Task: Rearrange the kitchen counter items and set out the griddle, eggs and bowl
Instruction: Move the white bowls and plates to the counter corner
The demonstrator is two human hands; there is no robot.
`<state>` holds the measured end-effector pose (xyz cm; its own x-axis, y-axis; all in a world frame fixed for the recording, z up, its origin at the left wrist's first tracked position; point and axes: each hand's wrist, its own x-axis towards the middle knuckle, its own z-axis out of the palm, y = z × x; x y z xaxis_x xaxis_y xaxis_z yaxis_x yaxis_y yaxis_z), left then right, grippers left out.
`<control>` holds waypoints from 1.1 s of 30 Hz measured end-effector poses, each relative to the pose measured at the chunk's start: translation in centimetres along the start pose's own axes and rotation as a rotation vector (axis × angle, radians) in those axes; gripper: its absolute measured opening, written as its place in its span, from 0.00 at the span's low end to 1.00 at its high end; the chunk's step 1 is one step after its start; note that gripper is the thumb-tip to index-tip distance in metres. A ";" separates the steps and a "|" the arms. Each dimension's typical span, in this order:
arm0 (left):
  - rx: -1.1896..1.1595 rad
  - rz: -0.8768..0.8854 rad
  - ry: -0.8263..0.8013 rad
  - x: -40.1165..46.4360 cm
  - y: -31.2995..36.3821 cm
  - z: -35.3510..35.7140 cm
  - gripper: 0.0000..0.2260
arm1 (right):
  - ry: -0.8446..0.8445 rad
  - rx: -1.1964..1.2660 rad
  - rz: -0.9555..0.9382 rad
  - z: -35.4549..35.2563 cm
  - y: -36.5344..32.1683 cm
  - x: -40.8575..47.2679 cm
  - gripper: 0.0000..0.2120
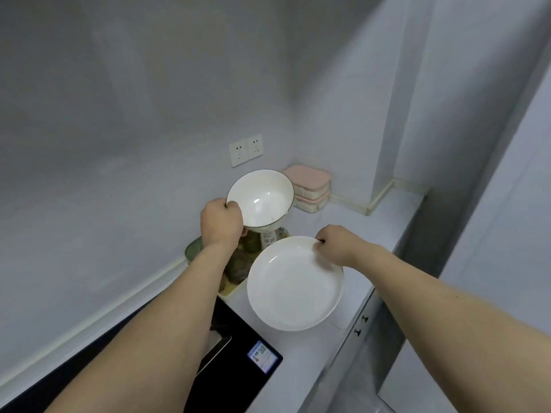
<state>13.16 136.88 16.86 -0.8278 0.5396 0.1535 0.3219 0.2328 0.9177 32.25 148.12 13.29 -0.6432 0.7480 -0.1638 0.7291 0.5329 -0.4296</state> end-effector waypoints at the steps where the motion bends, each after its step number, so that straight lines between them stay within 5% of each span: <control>1: -0.023 -0.012 0.004 0.8 0.5 0.8 0.12 | 0.002 0.011 0.004 -0.5 0.3 0.9 0.10; 15: -0.145 -0.063 -0.006 9.5 5.6 9.6 0.13 | 0.130 0.208 0.218 -6.7 7.0 9.3 0.15; 22: -0.141 -0.107 0.004 12.5 6.2 14.1 0.11 | 0.204 0.443 0.381 -7.5 10.4 14.7 0.08; 33: -0.021 -0.227 0.006 20.8 7.2 22.5 0.08 | 0.130 0.751 0.599 -6.6 16.0 25.2 0.07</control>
<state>8.56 168.00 18.39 -0.8809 0.4700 -0.0560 0.1171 0.3310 0.9364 29.26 178.13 8.16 -0.1503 0.8751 -0.4601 0.5587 -0.3088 -0.7697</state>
